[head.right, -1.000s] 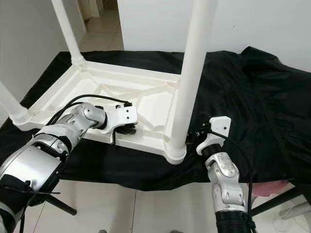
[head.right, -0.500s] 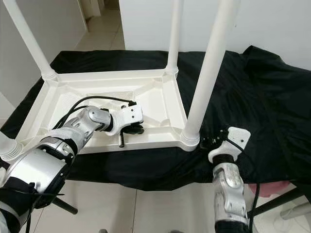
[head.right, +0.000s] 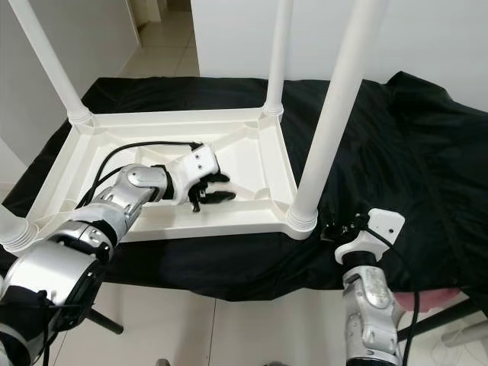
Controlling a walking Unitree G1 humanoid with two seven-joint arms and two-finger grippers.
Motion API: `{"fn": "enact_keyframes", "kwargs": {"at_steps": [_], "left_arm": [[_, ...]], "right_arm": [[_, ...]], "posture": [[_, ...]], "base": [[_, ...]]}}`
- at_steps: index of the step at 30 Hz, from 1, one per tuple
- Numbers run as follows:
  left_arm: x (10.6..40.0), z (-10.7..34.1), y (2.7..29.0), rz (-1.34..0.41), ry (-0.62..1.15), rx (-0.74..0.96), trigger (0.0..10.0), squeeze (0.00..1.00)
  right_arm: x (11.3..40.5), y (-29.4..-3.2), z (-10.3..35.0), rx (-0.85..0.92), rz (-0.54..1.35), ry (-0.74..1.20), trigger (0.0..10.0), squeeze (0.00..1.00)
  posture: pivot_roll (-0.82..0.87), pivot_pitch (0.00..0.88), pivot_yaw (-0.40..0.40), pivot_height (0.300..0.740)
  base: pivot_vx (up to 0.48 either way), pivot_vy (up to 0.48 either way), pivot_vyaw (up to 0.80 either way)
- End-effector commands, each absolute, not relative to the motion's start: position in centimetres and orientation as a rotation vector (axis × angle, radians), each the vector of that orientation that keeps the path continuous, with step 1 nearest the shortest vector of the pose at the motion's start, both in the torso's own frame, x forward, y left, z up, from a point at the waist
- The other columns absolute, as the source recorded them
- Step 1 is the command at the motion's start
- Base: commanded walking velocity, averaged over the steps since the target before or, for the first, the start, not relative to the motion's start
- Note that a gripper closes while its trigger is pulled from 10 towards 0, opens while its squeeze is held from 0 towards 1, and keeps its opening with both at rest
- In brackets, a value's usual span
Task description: Building children table
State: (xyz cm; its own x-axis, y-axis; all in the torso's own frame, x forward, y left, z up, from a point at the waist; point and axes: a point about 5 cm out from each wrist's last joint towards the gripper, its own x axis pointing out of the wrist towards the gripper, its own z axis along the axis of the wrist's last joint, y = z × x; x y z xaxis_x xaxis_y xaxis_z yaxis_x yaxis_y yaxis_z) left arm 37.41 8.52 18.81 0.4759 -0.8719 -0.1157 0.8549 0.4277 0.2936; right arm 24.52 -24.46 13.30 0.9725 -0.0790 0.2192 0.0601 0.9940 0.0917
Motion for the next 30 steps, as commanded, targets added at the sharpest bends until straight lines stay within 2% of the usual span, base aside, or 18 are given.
{"fn": "enact_keyframes", "kwargs": {"at_steps": [1,3,4,6,7,10,11,12,15,18,20,25,30], "left_arm": [[37.4,19.8,9.8,-1.024,-0.089,0.236,10.0,1.0],[37.2,20.1,10.5,-0.995,-0.105,0.198,10.0,1.0],[36.7,20.3,11.1,-0.957,-0.127,0.17,10.0,0.83],[36.7,20.3,11.1,-0.957,-0.127,0.17,10.0,0.83],[36.1,20.4,12.0,-0.931,-0.141,0.146,10.0,0.13],[35.6,20.4,12.5,-0.917,-0.148,0.132,10.0,0.13],[34.8,20.3,13.2,-0.91,-0.142,0.104,10.0,0.0],[34.8,20.3,13.2,-0.91,-0.142,0.104,10.0,0.0],[31.4,19.6,15.0,-0.963,-0.123,0.051,10.0,0.0],[31.4,19.6,15.0,-0.963,-0.123,0.051,10.0,0.0],[29.4,19.0,15.3,-1.022,-0.08,0.023,10.0,0.0],[28.0,18.8,14.8,-1.09,-0.045,0.0,10.0,0.0],[26.4,18.6,13.2,-1.135,-0.029,0.005,10.0,0.0]], "right_arm": [[24.0,-25.0,13.5,0.086,-0.059,-0.22,10.0,1.0],[23.7,-25.1,13.7,0.088,-0.033,-0.216,10.0,1.0],[23.3,-25.0,13.7,0.087,0.004,-0.208,10.0,1.0],[23.3,-25.0,13.7,0.087,0.004,-0.208,10.0,1.0],[22.7,-24.8,13.8,0.1,0.057,-0.196,10.0,1.0],[22.4,-24.6,13.9,0.11,0.092,-0.189,10.0,1.0],[21.8,-24.4,14.1,0.127,0.135,-0.185,10.0,0.0],[21.8,-24.4,14.1,0.127,0.135,-0.185,10.0,0.0],[20.6,-24.3,15.0,0.146,0.29,-0.175,10.0,0.0],[20.6,-24.3,15.0,0.146,0.29,-0.175,10.0,0.0],[20.2,-23.6,15.4,0.106,0.417,-0.14,10.0,0.0],[20.4,-22.6,15.6,0.073,0.517,-0.118,10.0,0.0],[21.8,-21.5,16.2,0.063,0.576,-0.124,10.0,0.0]], "posture": [[-0.1,0.0,0.035,0.74],[-0.1,0.0,0.031,0.74],[-0.1,0.0,0.028,0.74],[-0.1,0.0,0.028,0.74],[-0.09,0.0,0.025,0.74],[-0.09,0.0,0.025,0.74],[-0.09,0.013,0.027,0.74],[-0.09,0.013,0.027,0.74],[-0.07,0.027,0.014,0.74],[-0.07,0.027,0.014,0.74],[-0.06,0.031,-0.001,0.74],[-0.05,0.031,-0.006,0.74],[-0.05,0.03,-0.012,0.74]], "base": [[0.0,0.0,0.0],[0.0,0.0,0.0],[0.0,0.0,0.0],[0.0,0.0,0.0],[0.0,0.0,0.0],[0.0,0.0,0.0],[0.0,0.0,0.0],[0.0,0.0,0.0],[0.0,0.0,0.0],[0.0,0.0,0.0],[0.0,0.0,0.0],[0.0,0.0,0.0],[0.0,0.0,0.0]]}}
